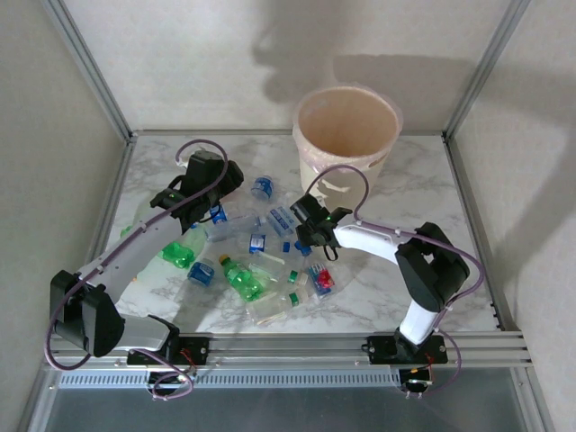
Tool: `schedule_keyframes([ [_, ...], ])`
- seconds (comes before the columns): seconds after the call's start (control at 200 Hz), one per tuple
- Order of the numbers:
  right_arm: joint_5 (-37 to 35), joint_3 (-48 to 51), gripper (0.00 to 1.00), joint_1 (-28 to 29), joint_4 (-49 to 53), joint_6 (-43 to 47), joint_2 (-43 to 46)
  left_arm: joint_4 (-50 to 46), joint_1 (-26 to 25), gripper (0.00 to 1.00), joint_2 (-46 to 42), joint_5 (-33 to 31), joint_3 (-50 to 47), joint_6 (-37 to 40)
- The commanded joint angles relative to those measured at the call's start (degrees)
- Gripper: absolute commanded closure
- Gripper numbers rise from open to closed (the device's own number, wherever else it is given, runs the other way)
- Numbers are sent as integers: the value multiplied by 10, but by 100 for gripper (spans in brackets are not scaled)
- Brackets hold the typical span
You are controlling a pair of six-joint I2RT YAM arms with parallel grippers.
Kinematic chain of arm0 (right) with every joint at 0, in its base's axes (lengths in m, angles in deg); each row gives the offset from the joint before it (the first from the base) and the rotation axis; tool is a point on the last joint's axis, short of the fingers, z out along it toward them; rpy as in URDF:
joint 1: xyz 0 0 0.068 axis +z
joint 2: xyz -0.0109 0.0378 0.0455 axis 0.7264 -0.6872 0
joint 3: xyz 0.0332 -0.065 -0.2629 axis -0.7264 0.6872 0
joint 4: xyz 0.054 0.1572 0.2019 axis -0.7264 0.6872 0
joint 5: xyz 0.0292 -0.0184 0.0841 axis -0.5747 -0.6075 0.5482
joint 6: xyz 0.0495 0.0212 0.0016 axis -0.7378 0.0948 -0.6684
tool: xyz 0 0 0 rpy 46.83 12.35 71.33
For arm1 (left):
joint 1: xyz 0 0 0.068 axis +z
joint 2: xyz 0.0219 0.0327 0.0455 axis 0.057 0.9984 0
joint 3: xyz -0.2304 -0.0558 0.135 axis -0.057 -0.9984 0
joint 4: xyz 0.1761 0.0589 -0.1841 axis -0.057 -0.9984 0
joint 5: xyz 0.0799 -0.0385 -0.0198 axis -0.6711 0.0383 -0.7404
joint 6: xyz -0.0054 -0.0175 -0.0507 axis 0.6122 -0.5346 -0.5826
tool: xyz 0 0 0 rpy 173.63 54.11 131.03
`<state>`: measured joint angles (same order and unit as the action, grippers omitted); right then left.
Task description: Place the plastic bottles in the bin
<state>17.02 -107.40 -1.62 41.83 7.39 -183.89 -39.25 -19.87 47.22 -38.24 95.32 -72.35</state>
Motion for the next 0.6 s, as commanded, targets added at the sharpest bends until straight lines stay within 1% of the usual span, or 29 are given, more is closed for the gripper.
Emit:
schedule_keyframes([
  [0.0,-9,13,29,-7,-9,-6,-15,-1,0,20,-13,1,-10,-6],
  [0.2,7,13,31,-8,-22,-3,-32,5,0,21,-15,5,-15,-10],
  [0.33,10,8,40,-9,-25,-1,-44,7,-1,21,-14,5,-16,-12],
  [0.406,13,7,47,-8,-25,-1,-41,6,-1,21,-15,5,-16,-13],
  [0.506,14,9,53,-8,-21,-2,-30,5,-1,21,-17,3,-17,-12],
  [0.596,15,13,57,-8,-15,-1,-14,6,-1,21,-18,3,-19,-13],
])
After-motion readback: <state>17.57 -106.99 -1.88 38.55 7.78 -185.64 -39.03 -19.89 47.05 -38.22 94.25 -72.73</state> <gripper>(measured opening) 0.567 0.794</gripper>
